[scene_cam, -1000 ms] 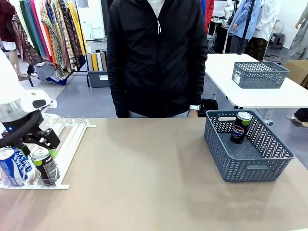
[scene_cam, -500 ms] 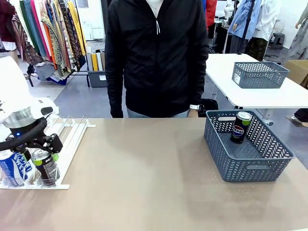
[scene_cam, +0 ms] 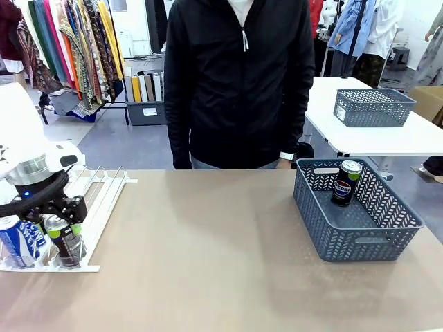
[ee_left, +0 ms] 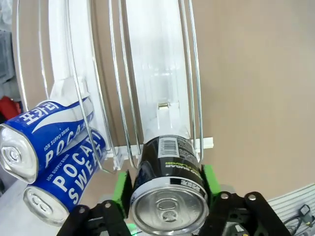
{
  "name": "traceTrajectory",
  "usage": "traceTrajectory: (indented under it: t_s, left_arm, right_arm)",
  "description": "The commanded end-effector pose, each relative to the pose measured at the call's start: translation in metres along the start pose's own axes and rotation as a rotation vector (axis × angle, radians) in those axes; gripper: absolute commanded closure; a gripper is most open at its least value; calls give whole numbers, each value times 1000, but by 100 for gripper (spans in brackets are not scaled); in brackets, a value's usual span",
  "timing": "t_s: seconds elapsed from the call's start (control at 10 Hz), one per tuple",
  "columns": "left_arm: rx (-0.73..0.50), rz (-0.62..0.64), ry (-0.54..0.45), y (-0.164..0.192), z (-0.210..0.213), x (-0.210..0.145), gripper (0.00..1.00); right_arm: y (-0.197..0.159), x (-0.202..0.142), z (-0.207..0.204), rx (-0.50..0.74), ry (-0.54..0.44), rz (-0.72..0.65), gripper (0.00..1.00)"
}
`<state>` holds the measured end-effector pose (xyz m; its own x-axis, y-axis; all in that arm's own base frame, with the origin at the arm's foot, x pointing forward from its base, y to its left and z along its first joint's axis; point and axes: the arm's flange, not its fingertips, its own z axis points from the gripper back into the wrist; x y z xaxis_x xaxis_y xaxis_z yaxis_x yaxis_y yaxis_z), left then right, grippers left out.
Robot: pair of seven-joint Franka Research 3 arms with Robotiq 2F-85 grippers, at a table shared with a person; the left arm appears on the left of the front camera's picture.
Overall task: Retrieve and store the cans from the dispenser.
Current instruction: Pick up the last remaining can from one row of the Automatic Can Dispenser and place it in the middle of the table.
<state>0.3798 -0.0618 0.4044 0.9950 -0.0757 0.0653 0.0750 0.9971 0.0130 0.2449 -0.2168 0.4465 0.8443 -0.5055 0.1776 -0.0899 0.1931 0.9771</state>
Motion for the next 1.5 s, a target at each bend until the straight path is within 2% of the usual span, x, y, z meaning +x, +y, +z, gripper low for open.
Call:
traceTrajectory:
  t_s: [0.0, 0.4, 0.5, 0.8, 0.9, 1.0, 1.2, 1.3, 1.4]
  left_arm:
    - [16, 11, 10, -3, -3, -3, 100]
    - [1, 18, -4, -2, 5, -6, 100]
    - [3, 15, -19, -3, 30, -12, 100]
    - [-83, -70, -108, 1, 159, -36, 100]
    - [-71, -46, -195, 2, 201, -45, 100]
    - [-61, -37, -235, 1, 225, -52, 100]
    - [-74, -24, -242, 4, 233, -58, 100]
    - [-118, -1, -178, 12, 223, -58, 100]
    - [-49, -36, -250, 0, 249, -68, 100]
  right_arm:
    - [0, 1, 1, 12, -2, 26, 0]
    - [0, 1, 1, 12, -2, 26, 0]
    - [0, 1, 1, 12, -2, 26, 0]
    - [0, 1, 1, 12, -2, 26, 0]
    - [0, 1, 1, 12, -2, 26, 0]
    - [0, 1, 1, 12, -2, 26, 0]
    - [0, 1, 1, 12, -2, 26, 0]
    - [0, 1, 1, 12, -2, 26, 0]
    - [0, 1, 1, 12, -2, 26, 0]
